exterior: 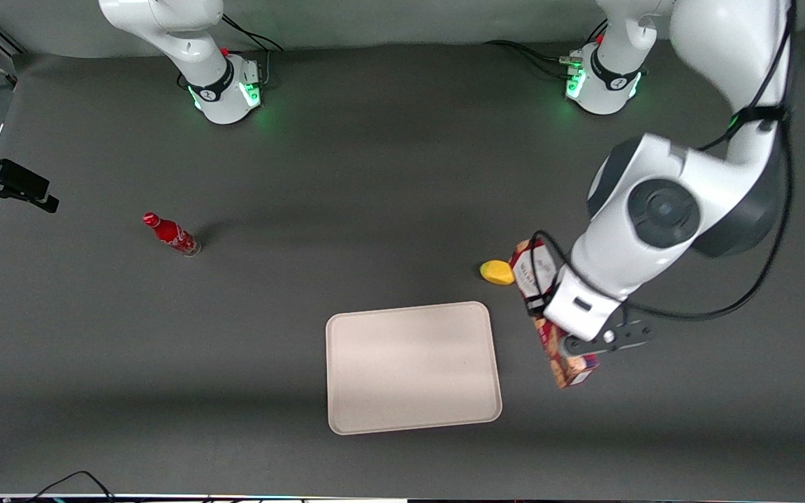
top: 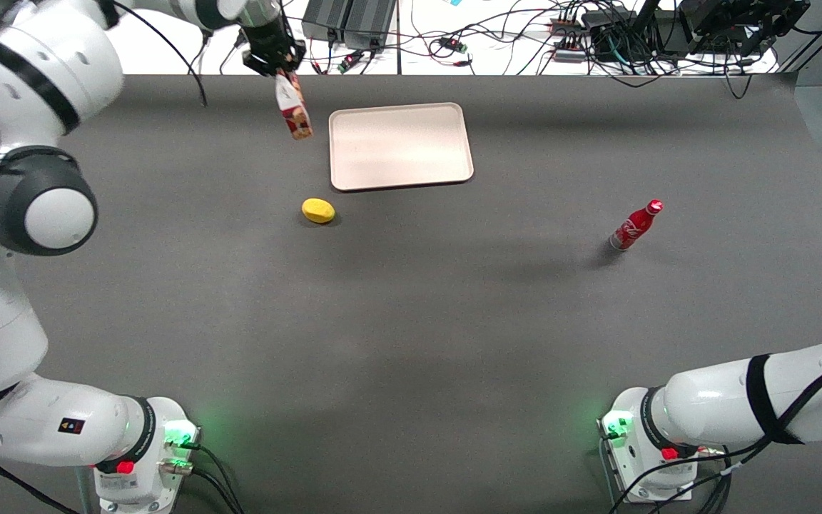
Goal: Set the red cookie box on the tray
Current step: 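Carry the held box with the left gripper over the white tray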
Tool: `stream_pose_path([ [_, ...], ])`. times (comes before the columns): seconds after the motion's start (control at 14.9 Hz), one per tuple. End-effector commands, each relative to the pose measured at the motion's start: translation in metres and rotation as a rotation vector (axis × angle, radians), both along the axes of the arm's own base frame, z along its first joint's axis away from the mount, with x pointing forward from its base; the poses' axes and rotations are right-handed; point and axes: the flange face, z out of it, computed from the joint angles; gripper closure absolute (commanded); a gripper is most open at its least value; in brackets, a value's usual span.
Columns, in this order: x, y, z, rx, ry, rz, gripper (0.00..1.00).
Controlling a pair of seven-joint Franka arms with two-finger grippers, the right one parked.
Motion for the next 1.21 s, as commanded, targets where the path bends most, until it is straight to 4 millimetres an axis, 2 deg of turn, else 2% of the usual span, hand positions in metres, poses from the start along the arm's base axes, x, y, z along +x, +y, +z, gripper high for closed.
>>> stream_pose_path([
  [0.0,0.023,-0.018,-0.045,-0.059,-0.045,0.005,1.0],
  [0.2,0.028,-0.028,-0.086,-0.067,-0.041,-0.011,1.0],
  [0.34,0.029,-0.047,-0.11,-0.085,-0.07,0.009,1.0],
  [0.47,0.03,-0.062,-0.143,-0.043,-0.134,0.038,1.0],
  [0.61,0.028,-0.065,-0.177,-0.021,-0.123,0.027,1.0],
  [0.74,0.027,-0.063,-0.186,-0.018,-0.117,0.015,1.0],
  [0.81,0.026,-0.063,-0.2,-0.004,-0.106,0.006,1.0],
  [1.14,0.017,-0.065,-0.225,0.024,-0.079,-0.018,1.0],
])
